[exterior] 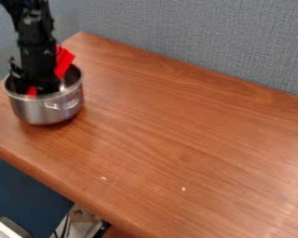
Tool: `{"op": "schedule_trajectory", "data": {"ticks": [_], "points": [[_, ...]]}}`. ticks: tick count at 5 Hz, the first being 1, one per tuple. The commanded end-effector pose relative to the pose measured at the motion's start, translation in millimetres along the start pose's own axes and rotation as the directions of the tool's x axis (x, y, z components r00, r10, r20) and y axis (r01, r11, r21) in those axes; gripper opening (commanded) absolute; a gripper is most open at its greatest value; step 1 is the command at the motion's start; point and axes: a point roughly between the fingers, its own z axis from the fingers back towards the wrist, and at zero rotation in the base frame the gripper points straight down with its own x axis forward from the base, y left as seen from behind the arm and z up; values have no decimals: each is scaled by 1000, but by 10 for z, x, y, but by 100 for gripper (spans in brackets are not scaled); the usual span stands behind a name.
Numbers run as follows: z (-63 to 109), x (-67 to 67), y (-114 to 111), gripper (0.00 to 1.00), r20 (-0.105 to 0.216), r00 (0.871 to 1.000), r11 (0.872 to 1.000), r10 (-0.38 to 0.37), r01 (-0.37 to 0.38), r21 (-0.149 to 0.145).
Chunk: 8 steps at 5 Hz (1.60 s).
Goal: Put the red object in the metal pot
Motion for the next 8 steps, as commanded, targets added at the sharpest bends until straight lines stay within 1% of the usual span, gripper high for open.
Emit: {"op": "schedule_trajectory", "data": {"ticks": [1,3,4,5,6,7,8], "points": [[-70,-36,-145,0,-9,1000,1000,17,-17,-23],[-73,-42,-590,0,-28,999,995,32,-34,-98],[-1,-18,-642,0,-45,999,997,-27,23,-73],[88,9,-670,0,-61,995,996,-77,74,-52],[238,95,-636,0,-122,992,998,-12,3,-68],[348,181,-613,0,-187,981,996,44,-59,-73],[335,243,-558,0,-191,980,993,53,-71,-90]]}}
